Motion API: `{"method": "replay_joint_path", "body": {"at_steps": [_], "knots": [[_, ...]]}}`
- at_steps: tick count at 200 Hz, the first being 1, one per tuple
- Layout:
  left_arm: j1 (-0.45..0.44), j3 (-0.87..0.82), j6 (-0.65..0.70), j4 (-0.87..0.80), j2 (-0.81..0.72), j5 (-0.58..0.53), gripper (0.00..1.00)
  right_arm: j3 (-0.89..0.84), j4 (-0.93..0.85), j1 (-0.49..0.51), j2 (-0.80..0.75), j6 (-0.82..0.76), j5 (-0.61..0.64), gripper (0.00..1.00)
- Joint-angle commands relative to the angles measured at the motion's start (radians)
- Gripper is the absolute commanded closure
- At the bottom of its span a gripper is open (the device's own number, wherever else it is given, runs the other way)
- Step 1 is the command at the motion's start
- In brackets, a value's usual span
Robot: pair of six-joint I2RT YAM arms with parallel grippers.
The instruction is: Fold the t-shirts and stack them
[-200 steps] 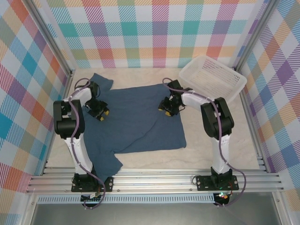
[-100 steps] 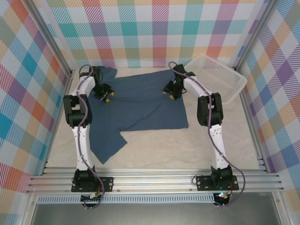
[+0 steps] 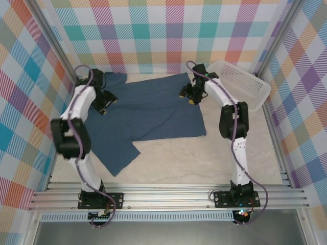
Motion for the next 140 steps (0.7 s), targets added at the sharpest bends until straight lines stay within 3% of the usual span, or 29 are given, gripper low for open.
{"method": "replay_joint_path", "body": {"at_steps": [1,34,64,93,140], "knots": [[-0.011,-0.222,-0.077,-0.066,-0.190,-0.023,0.37,-0.179,0.083,0.004,-0.242,0.058,0.014,0.43],[-0.049,-0.594,-0.184,-0.095,-0.463,0.058,0.45,-0.610,0.260,-0.007,-0.530,0.128,-0.011,0.47],[-0.090,-0.840,-0.298,-0.083,-0.666,0.118,0.51,-0.788,0.295,-0.007,-0.600,0.136,-0.099,0.50],[-0.167,-0.938,-0.347,-0.111,-0.742,0.093,0.48,-0.887,0.327,-0.009,-0.653,0.127,-0.125,0.51],[-0.169,-1.044,-0.364,0.000,-0.728,0.100,0.46,-1.025,0.331,-0.019,-0.738,0.106,-0.122,0.51]]}}
